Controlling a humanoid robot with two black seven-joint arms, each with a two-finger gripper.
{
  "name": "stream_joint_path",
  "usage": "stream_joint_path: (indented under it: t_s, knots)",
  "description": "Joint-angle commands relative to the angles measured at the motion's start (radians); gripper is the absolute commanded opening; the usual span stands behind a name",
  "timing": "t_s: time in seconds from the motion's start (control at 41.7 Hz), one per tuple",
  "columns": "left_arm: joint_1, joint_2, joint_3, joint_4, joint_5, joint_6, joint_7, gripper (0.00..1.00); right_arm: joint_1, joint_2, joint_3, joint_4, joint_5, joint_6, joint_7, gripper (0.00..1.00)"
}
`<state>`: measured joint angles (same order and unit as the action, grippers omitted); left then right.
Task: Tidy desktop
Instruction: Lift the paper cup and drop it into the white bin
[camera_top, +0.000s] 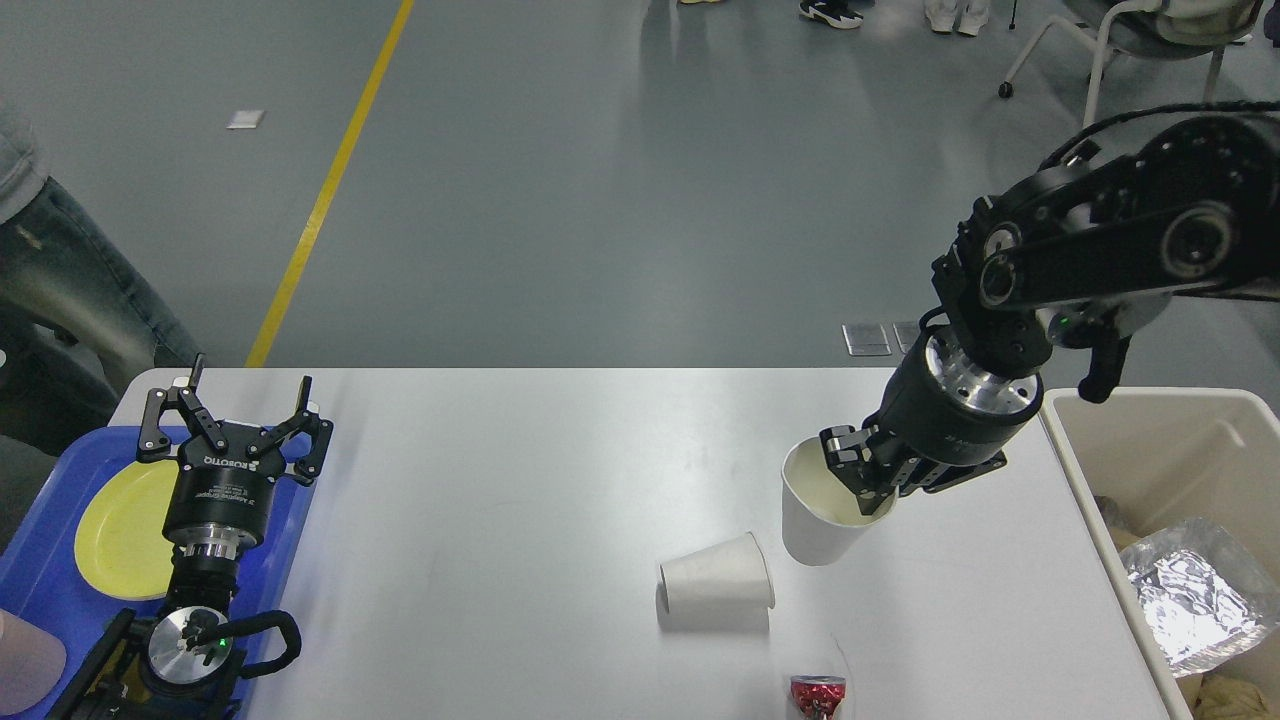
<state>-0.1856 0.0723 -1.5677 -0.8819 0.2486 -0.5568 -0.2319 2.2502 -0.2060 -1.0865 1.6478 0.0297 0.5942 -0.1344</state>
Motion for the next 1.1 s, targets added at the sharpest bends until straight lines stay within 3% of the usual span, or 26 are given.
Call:
stream_joint_path:
  t_s: [0.0, 0.216, 0.456, 0.84, 1.08]
  knots:
    - [0.000, 0.000, 0.000, 0.000, 0.000, 0.000, 0.000, 0.96, 0.034, -0.007, -0.035, 0.007, 0.003, 0.010, -0.001, 0.00]
    - [0.000, 0.000, 0.000, 0.000, 0.000, 0.000, 0.000, 0.96, 0.031, -0.021, -0.127, -0.005, 0.009, -0.001, 0.002, 0.00]
    - [0.000, 0.000, 0.000, 0.000, 0.000, 0.000, 0.000, 0.96, -0.024, -0.144, -0.298, -0.127, 0.019, -0.002, 0.006, 0.00]
    - [0.000, 0.000, 0.000, 0.000, 0.000, 0.000, 0.000, 0.96, -0.429, -0.420, -0.279, -0.551, 0.009, -0.001, 0.006, 0.00]
    - [0.000, 0.000, 0.000, 0.000, 0.000, 0.000, 0.000, 0.96, -0.851, -0.461, -0.106, -0.928, 0.010, -0.005, 0.007, 0.00]
